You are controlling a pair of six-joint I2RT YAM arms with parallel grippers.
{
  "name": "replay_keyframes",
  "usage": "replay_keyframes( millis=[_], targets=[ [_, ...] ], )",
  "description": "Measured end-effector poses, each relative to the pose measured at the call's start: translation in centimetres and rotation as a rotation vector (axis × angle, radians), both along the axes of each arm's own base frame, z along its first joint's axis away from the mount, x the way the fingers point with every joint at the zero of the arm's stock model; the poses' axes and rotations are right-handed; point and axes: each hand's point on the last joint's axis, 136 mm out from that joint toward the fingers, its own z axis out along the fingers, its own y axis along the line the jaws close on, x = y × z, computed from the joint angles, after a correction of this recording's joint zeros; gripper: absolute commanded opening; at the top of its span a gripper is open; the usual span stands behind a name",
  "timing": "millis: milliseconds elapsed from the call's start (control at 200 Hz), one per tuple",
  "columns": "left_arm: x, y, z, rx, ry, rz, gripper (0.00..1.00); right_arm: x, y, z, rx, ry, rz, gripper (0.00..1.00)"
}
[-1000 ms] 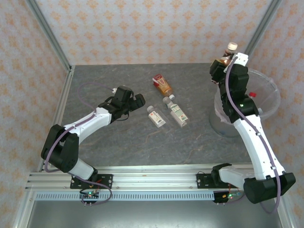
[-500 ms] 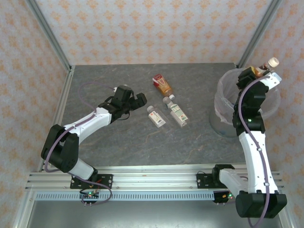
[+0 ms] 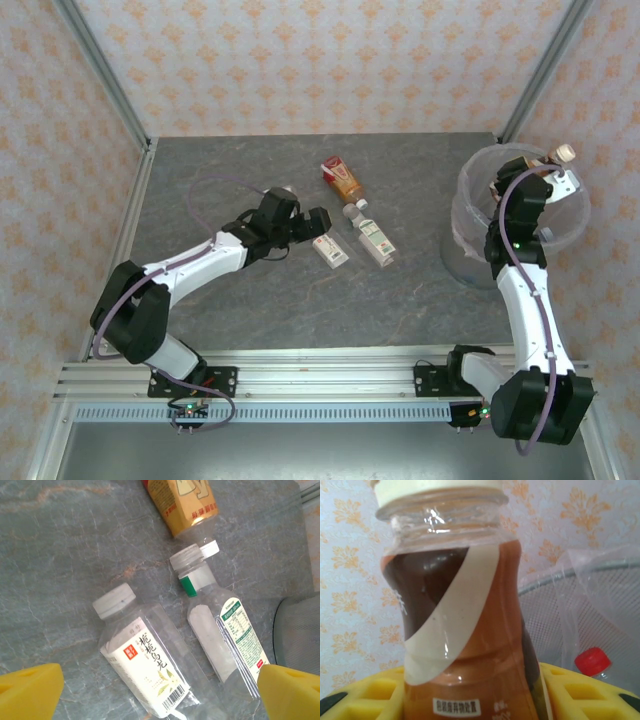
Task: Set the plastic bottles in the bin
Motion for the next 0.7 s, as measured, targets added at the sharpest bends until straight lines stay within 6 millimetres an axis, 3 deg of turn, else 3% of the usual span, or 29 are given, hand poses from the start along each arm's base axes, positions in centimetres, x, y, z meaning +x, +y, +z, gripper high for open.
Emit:
replay_keyframes(
  millis=[210, 415, 701],
  targets=[
    [-0.7, -1.1, -0.8, -0.032, 0.046, 0.016, 1.00, 1.3, 0.0, -1.6, 0.071, -0.003, -0.001, 0.61],
    [-0.9, -1.3, -1.3, -0.037, 0.065, 0.027, 1.00, 1.5, 0.0, -2.0, 0.120, -0.017, -0.007, 0.78],
    [-0.8, -1.3, -1.3, -0.036, 0.063, 0.033, 1.00, 0.7, 0.1, -1.9, 0.127, -0.010, -0.010, 0.82]
  ],
)
